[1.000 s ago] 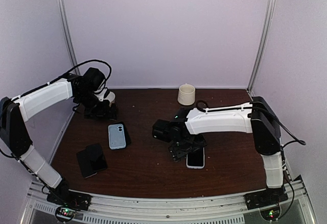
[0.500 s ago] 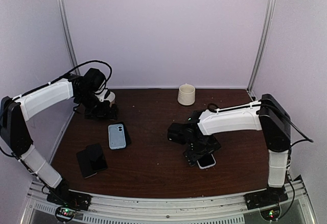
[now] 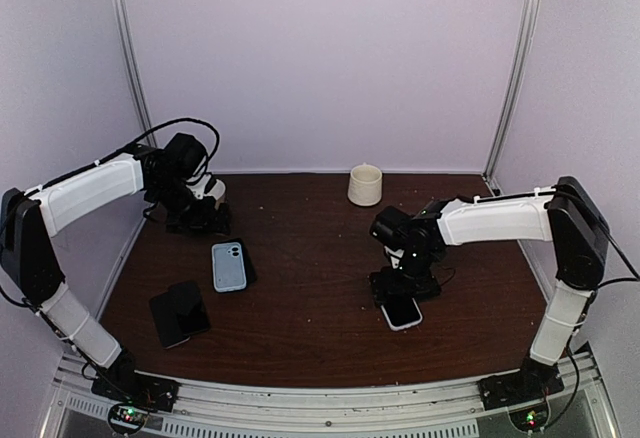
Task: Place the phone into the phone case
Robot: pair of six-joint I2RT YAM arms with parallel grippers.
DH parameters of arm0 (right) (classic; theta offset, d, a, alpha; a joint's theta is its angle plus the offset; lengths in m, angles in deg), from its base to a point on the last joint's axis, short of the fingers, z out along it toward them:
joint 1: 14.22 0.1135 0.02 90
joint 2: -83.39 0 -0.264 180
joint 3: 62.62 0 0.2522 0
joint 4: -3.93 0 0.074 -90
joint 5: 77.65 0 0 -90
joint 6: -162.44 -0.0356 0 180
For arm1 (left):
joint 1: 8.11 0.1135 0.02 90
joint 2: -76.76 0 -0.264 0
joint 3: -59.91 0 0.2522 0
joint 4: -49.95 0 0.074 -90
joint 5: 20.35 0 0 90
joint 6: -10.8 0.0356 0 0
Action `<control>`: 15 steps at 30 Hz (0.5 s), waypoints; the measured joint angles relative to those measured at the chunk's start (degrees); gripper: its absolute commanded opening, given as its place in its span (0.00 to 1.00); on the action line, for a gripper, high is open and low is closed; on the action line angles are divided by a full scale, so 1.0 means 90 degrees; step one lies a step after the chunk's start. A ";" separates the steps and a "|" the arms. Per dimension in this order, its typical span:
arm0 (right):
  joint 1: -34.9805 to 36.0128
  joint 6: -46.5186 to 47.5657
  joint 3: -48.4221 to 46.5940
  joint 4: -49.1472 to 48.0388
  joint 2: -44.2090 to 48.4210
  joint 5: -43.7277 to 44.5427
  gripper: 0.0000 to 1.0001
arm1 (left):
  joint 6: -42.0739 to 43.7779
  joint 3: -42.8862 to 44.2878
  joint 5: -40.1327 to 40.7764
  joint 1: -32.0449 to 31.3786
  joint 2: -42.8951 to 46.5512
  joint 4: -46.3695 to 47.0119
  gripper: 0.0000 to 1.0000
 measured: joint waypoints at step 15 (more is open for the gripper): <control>0.0170 0.0163 -0.0529 0.0413 -0.0731 0.0406 0.99 | 0.0000 0.0000 -0.0058 0.0002 -0.0041 0.0000 0.97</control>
